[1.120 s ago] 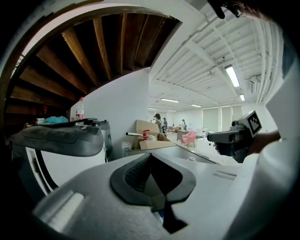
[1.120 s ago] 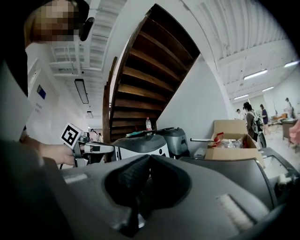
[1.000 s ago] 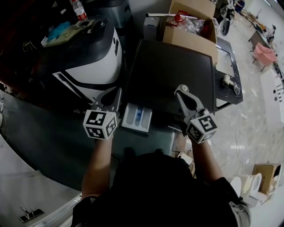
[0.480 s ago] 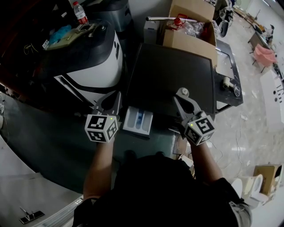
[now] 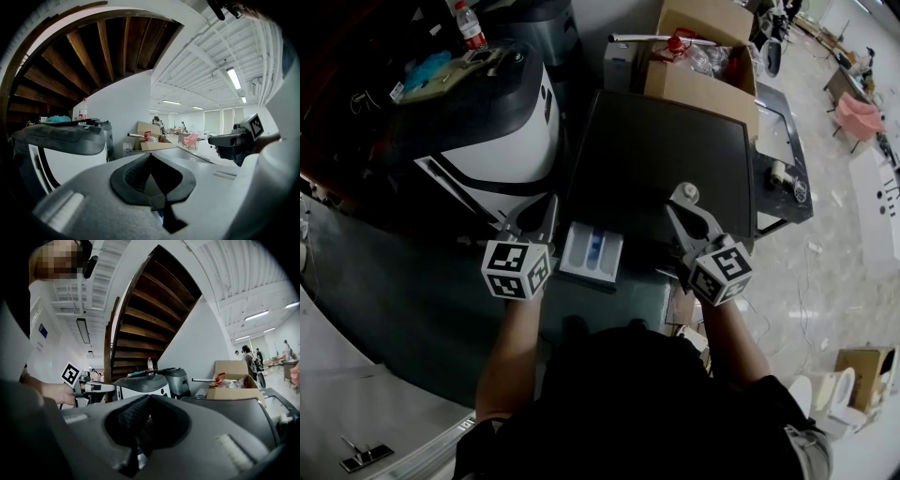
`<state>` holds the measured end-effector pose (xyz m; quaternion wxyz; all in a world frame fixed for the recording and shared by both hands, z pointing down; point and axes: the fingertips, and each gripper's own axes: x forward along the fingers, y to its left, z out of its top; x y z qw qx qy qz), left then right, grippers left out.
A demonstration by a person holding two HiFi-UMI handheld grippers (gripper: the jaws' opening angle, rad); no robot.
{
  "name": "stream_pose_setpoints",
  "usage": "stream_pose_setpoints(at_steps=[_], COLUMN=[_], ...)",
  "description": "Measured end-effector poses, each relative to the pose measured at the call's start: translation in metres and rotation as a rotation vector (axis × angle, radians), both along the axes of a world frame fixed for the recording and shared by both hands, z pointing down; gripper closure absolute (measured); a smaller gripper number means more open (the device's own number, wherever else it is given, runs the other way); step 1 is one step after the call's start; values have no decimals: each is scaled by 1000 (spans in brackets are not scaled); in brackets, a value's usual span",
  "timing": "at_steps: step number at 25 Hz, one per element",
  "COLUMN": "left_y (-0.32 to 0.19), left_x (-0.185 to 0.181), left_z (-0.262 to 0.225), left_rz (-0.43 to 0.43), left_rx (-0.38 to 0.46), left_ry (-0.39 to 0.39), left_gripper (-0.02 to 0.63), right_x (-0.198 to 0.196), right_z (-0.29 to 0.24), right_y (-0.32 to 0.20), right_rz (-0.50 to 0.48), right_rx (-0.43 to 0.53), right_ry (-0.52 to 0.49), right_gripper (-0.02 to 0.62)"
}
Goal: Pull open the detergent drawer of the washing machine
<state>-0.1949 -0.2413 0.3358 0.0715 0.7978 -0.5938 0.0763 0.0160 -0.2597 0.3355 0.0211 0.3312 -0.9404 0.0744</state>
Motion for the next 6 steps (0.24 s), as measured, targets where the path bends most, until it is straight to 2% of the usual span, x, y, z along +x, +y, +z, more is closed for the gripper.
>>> stream_pose_setpoints(at_steps=[6], left_y=[1], left_x=[2], left_z=[3], left_rz=[4], left_rx=[-10], left_ry=[1], left_gripper=[595], right_x=[-2], right_z=[-1], right_y=[1], right_rz=[-2], right_rx=[-13], right_ry=[-16], right_gripper=[594])
